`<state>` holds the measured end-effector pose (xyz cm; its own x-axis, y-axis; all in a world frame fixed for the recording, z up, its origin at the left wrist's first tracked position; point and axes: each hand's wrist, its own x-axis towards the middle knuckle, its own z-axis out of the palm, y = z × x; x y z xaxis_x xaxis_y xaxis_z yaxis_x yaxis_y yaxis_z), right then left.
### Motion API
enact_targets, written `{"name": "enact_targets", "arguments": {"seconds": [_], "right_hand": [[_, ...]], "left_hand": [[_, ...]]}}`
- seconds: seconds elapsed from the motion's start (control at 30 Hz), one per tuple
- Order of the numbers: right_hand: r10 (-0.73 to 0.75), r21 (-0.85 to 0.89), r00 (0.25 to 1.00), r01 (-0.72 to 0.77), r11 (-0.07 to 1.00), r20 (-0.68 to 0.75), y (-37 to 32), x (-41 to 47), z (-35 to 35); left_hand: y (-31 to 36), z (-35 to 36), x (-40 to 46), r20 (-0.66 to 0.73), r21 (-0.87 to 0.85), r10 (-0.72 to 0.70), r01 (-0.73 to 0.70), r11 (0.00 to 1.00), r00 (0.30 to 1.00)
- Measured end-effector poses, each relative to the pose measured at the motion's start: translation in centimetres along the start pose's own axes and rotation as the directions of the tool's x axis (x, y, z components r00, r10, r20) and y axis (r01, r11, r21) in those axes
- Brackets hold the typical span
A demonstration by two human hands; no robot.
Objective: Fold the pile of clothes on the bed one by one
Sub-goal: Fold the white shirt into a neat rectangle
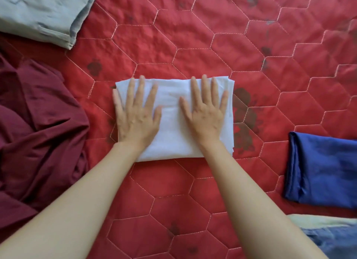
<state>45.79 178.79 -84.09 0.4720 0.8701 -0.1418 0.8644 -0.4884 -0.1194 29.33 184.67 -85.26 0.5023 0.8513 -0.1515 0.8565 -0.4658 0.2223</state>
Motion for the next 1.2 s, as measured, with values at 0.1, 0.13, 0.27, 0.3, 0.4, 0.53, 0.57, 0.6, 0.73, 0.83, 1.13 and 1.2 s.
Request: {"name": "enact_targets", "arguments": {"seconds": [0.1, 0.13, 0.27, 0.3, 0.4, 0.53, 0.57, 0.6, 0.73, 0.83, 1.13, 1.2], "right_hand": [[0.185, 0.037, 0.983, -0.185, 0.982, 0.014, 2.0, -1.1, 0.5], [0.228, 0.061, 0.973, -0.229, 0.972, 0.017, 2.6, -1.7, 0.6], [0.217, 0.114, 0.975, -0.220, 0.969, 0.039, 3.8, -2.6, 0.2], [0.208, 0.114, 0.977, -0.211, 0.971, 0.041, 3.8, -2.6, 0.1], [0.201, 0.126, 0.980, -0.199, 0.972, -0.001, 4.0, -3.1, -0.4], [0.236, 0.229, 0.969, -0.214, 0.950, -0.074, 3.9, -5.8, -1.0], [0.251, 0.260, 0.965, -0.224, 0.939, -0.073, 3.8, -6.6, -1.2], [0.268, 0.302, 0.961, -0.237, 0.923, -0.065, 3.8, -7.1, -1.3], [0.315, 0.527, 0.941, -0.333, 0.782, 0.125, 4.7, -6.9, -2.3], [0.272, 0.576, 0.927, -0.374, 0.727, 0.259, 5.2, -5.4, -3.2], [0.253, 0.669, 0.931, -0.366, 0.647, 0.264, 4.0, -5.1, -1.9], [0.271, 0.702, 0.934, -0.354, 0.618, 0.232, 3.9, -5.9, -1.6]], "left_hand": [[-1.9, 0.1, 0.0, 0.014, -0.030, -0.117, 0.117, 0.993, 0.993], [-2.3, 0.0, 0.0, 0.024, -0.037, -0.128, 0.129, 0.991, 0.991], [-2.3, -0.6, 0.0, 0.052, -0.084, -0.140, 0.144, 0.986, 0.989], [-2.1, -0.8, -0.1, 0.051, -0.111, -0.153, 0.158, 0.981, 0.987], [-1.7, -1.5, -1.1, 0.017, -0.211, -0.226, 0.225, 0.951, 0.974], [-1.5, -2.5, -4.2, -0.065, -0.285, -0.263, 0.234, 0.929, 0.963], [-1.4, -2.8, -4.9, -0.036, -0.323, -0.277, 0.251, 0.912, 0.960], [-1.4, -3.0, -5.4, 0.004, -0.362, -0.299, 0.280, 0.889, 0.954], [-1.4, -3.7, -5.7, 0.171, -0.416, -0.367, 0.404, 0.814, 0.915], [-1.7, -4.1, -4.2, 0.238, -0.423, -0.343, 0.415, 0.805, 0.908], [-2.8, -3.7, -1.8, 0.204, -0.435, -0.259, 0.324, 0.840, 0.944], [-2.5, -3.5, -2.8, 0.175, -0.487, -0.262, 0.315, 0.815, 0.949]]}}
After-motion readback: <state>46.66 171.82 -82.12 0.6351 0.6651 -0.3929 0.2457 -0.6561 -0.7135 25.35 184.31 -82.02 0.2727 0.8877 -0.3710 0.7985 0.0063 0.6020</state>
